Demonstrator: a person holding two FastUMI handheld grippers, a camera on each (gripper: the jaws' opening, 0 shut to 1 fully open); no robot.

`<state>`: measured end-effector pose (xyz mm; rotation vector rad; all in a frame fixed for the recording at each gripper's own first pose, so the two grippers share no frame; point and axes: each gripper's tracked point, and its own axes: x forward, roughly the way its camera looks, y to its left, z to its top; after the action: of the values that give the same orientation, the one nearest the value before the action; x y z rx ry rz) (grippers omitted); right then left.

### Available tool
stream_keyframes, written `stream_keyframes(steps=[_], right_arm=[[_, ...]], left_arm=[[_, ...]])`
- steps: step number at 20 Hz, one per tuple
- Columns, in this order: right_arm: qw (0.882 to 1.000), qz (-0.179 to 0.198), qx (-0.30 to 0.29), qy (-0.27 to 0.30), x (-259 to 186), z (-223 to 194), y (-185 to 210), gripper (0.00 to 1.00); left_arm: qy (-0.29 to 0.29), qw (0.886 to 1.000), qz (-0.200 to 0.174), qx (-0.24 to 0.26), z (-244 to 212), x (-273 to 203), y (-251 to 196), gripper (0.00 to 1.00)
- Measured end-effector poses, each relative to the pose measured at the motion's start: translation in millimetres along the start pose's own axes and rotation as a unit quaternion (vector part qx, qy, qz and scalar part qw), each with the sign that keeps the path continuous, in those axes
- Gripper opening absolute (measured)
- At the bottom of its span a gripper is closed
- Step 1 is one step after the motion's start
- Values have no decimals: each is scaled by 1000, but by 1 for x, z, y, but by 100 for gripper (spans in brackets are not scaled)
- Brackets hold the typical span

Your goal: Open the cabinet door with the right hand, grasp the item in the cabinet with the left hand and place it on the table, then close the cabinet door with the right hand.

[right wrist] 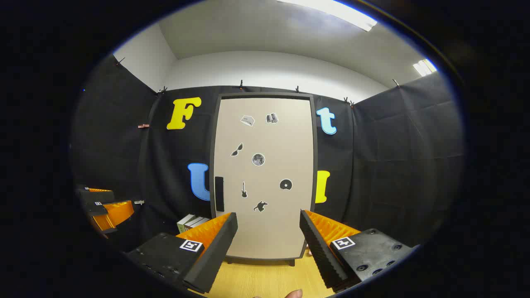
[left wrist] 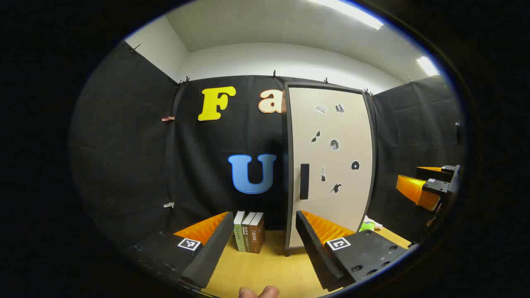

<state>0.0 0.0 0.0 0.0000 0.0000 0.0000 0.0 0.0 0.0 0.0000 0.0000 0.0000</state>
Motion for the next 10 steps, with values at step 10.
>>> stream_keyframes(steps=[10], right_arm=[[1000, 11, 2, -4, 9, 0, 11, 97]], left_arm=[[-4, 1000, 2, 3, 0, 9, -1, 95]])
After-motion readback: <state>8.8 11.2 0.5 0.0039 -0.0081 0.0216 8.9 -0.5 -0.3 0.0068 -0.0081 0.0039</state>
